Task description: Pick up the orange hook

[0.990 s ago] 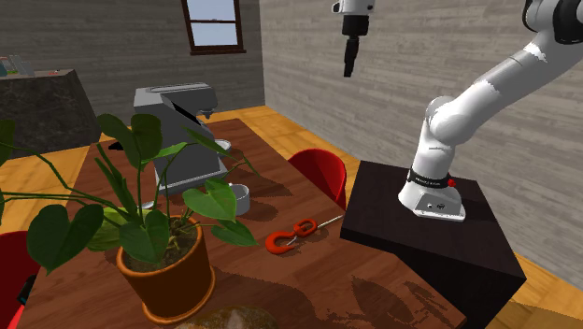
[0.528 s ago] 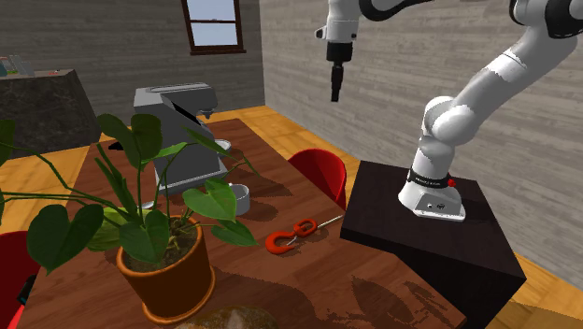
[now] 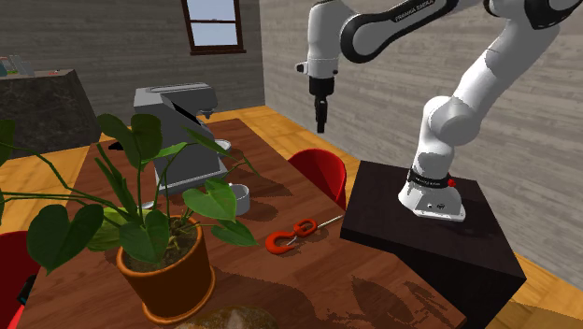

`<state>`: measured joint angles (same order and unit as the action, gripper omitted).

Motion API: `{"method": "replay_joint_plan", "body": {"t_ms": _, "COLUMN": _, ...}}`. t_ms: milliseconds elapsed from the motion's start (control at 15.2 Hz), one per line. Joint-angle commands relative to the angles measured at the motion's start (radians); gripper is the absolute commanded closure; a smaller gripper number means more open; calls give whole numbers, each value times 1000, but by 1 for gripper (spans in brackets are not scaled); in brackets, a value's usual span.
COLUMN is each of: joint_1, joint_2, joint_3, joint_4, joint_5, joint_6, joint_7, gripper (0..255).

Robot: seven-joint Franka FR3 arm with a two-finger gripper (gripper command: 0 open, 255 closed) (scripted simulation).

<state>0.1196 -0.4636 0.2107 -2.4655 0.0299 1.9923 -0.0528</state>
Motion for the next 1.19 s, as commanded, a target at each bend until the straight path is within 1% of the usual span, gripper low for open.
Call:
{"method": "replay_joint_plan", "body": {"t_ms": 0, "joint_1": 15, "joint_2": 51, "joint_3": 27, "joint_4": -7, "joint_5": -3, "joint_6": 53, "joint_7": 8, "gripper": 0}}
{"method": "replay_joint_plan", "body": {"t_ms": 330, "joint_1": 38, "joint_2": 204, "joint_3": 88, "joint_4": -6, "joint_5": -37, "joint_6": 187, "joint_7": 31, "gripper": 0}}
{"method": "replay_joint_plan", "body": {"t_ms": 594, "joint_1": 52, "joint_2": 341, "joint_3": 134, "joint_4": 13, "joint_5": -93, "joint_6": 284, "joint_7": 67, "gripper": 0}}
{"method": "replay_joint_plan", "body": {"t_ms": 858, "joint_1": 70, "joint_2": 488, "joint_3": 168, "joint_4": 49, "joint_5": -180, "joint_6": 366, "joint_7": 122, "gripper": 0}}
{"method": "replay_joint_plan", "body": {"t_ms": 1122, "joint_1": 106, "joint_2": 642, "joint_3": 177, "joint_4": 101, "joint_5": -292, "joint_6": 429, "joint_7": 191, "gripper": 0}}
